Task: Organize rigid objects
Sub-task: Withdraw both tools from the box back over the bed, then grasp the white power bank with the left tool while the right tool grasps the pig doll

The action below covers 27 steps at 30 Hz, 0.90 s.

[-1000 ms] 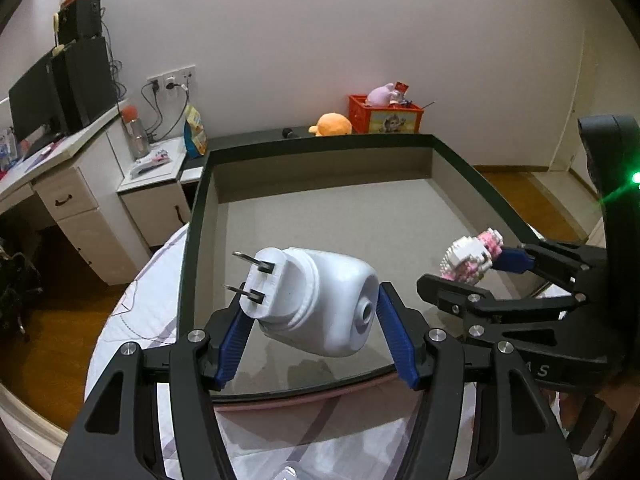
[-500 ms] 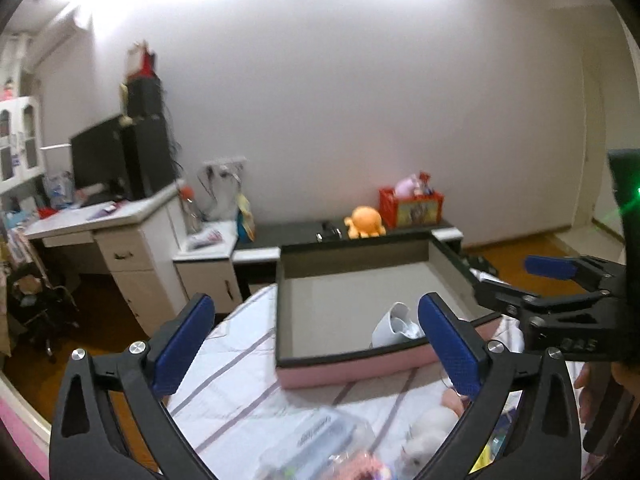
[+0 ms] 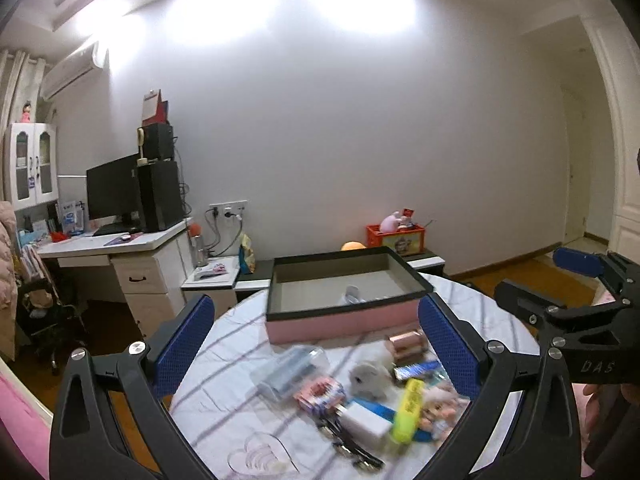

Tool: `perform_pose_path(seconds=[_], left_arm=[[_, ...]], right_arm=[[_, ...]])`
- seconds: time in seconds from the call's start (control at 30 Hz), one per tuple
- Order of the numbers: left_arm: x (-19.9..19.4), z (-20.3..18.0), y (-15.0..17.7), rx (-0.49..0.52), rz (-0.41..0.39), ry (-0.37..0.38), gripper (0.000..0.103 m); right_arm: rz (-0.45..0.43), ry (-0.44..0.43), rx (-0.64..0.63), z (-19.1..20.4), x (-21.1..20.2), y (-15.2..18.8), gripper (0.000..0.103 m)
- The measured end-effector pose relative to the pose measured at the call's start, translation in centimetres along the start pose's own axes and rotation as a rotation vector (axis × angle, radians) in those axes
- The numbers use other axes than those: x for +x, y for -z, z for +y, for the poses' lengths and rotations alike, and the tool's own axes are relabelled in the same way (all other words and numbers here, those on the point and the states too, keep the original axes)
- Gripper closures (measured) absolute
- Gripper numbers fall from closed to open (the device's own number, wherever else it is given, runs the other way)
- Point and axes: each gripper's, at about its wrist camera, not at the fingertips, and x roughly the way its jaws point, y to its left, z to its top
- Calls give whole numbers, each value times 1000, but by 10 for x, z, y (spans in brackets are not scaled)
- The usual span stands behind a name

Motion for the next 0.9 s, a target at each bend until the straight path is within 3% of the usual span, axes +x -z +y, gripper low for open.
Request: perform_pose_path(seconds=[0.43, 0.9], left_arm=[[1, 0, 31, -8, 100, 16, 0], [38, 24, 87, -26, 294, 15, 0]], right_arm=[[69, 43, 30, -11, -13, 40, 0], [344, 2, 176, -5, 57, 117, 0]])
